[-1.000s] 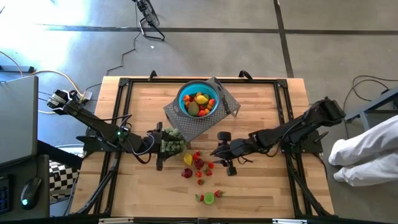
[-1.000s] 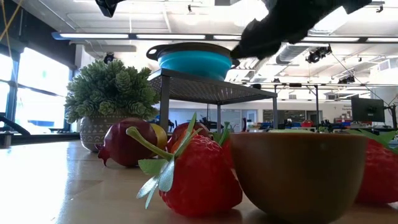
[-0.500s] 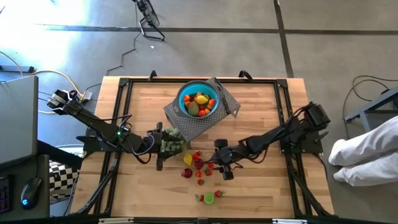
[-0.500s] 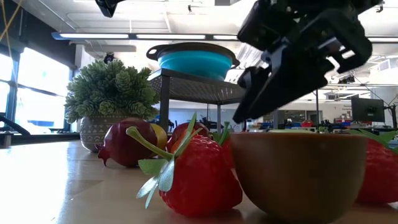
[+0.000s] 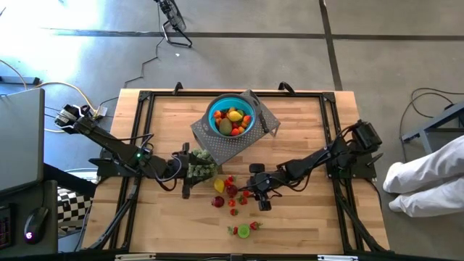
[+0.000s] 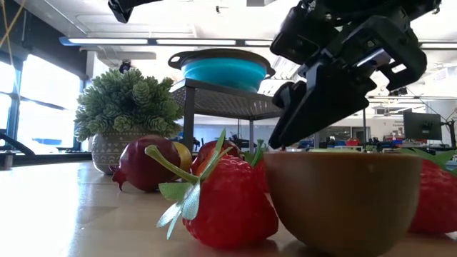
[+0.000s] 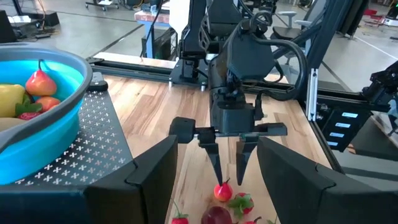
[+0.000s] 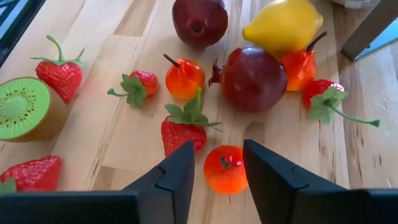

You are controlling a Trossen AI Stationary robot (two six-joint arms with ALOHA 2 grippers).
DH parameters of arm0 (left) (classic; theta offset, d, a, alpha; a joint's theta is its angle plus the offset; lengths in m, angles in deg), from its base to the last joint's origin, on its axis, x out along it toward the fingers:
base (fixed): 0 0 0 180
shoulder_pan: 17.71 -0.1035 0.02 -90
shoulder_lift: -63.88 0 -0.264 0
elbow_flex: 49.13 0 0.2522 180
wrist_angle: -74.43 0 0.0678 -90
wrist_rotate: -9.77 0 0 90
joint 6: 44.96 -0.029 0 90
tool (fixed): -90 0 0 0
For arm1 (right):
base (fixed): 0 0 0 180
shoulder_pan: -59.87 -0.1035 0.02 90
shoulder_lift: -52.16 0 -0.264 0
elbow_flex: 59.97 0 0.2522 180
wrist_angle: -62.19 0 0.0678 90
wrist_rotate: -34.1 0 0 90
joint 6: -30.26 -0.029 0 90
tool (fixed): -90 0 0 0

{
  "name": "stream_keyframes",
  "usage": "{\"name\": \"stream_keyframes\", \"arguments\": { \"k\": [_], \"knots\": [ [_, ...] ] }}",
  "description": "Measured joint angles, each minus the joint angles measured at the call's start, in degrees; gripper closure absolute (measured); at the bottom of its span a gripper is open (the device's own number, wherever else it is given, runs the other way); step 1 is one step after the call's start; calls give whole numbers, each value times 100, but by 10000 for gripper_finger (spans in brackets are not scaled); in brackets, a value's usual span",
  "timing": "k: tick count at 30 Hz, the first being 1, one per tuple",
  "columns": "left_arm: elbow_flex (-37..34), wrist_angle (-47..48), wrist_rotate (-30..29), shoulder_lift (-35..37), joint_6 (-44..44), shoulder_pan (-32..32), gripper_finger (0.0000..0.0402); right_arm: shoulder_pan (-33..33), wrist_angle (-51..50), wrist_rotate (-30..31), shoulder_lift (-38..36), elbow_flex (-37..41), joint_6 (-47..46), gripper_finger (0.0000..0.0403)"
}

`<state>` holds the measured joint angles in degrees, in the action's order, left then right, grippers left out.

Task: Pick & Place Fruit
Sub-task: Put the pear into the blue strainer bowl on the shelf

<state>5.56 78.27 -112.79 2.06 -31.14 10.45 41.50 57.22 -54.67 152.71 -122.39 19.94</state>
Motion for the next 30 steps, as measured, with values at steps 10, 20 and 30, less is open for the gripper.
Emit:
{"name": "stream_keyframes", "arguments": {
  "k": [10, 20, 30],
  "knots": [
    [0, 5, -2, 0, 2, 0, 184, 0, -72, 110, 0, 0, -14, 328],
    [0, 5, -2, 0, 7, 0, 184, 0, -84, 348, 0, 0, 24, 396],
    [0, 5, -4, 0, 7, 0, 184, 0, -73, 321, -164, 7, 50, 399]
  ]
}}
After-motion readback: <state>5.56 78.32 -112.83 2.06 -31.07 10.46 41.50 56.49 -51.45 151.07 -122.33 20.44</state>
